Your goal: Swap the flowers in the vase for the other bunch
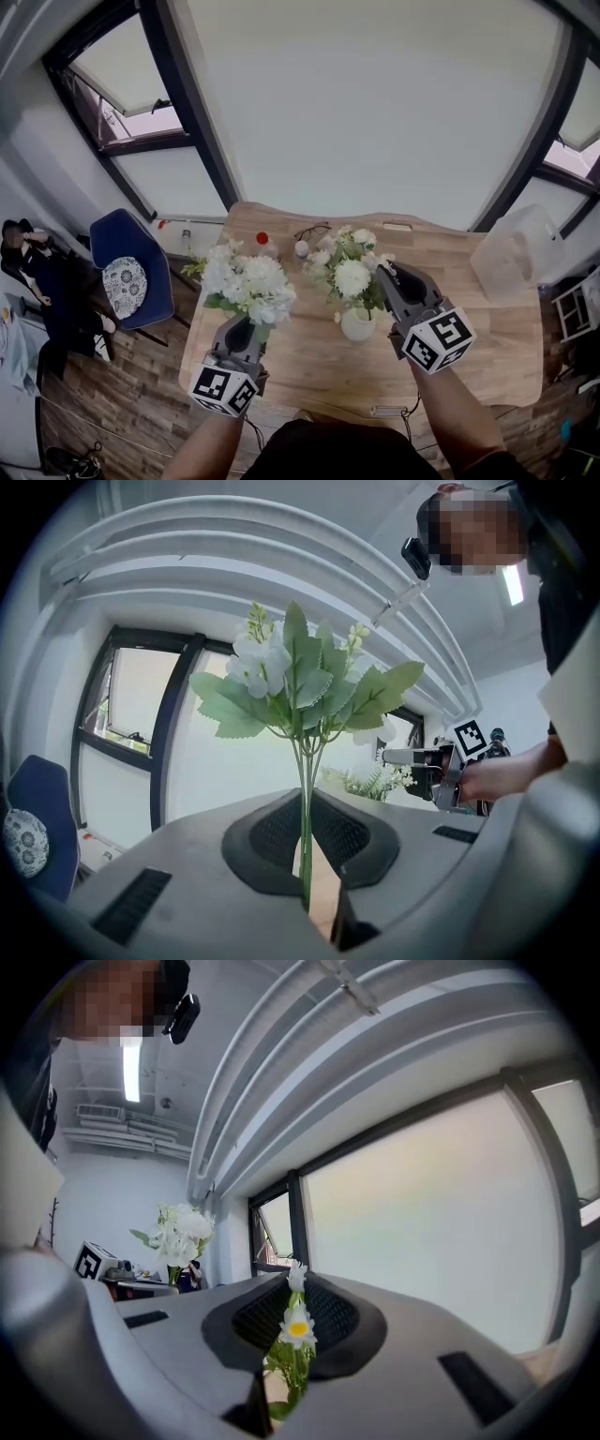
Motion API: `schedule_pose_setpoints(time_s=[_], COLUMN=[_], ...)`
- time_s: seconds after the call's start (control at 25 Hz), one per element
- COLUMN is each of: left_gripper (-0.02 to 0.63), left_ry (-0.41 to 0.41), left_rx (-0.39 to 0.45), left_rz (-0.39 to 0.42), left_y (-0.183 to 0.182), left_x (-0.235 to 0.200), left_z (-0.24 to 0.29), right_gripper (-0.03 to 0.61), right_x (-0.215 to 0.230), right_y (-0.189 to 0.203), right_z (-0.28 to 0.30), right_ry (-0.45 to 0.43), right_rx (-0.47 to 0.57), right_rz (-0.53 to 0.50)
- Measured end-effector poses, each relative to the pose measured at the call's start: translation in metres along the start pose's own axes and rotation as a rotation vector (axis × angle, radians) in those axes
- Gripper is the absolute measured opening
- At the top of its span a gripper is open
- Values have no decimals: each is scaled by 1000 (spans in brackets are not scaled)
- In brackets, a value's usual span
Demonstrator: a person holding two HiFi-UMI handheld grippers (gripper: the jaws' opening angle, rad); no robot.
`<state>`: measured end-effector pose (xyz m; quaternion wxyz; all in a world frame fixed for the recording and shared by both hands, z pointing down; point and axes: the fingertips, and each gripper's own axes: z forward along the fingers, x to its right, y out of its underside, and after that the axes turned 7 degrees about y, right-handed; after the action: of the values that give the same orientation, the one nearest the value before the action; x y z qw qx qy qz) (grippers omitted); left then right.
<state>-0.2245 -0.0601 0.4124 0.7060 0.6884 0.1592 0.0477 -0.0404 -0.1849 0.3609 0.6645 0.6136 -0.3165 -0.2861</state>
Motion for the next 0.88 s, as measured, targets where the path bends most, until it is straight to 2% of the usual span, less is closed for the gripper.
schedule_pose_setpoints(time_s=[0.52,0.88], left_gripper=[18,18], left_ry=[39,70], left_rx=[33,64], left_rz=[11,1], left_y=[-11,-19], left_x=[7,11], left_z=[10,14], right_gripper=[61,61], right_x=[-3,2], right_y=[-59,-91], right_z=[-11,-31], right_ry=[-3,44], right_rx=[115,186], right_rz=[-57,-80])
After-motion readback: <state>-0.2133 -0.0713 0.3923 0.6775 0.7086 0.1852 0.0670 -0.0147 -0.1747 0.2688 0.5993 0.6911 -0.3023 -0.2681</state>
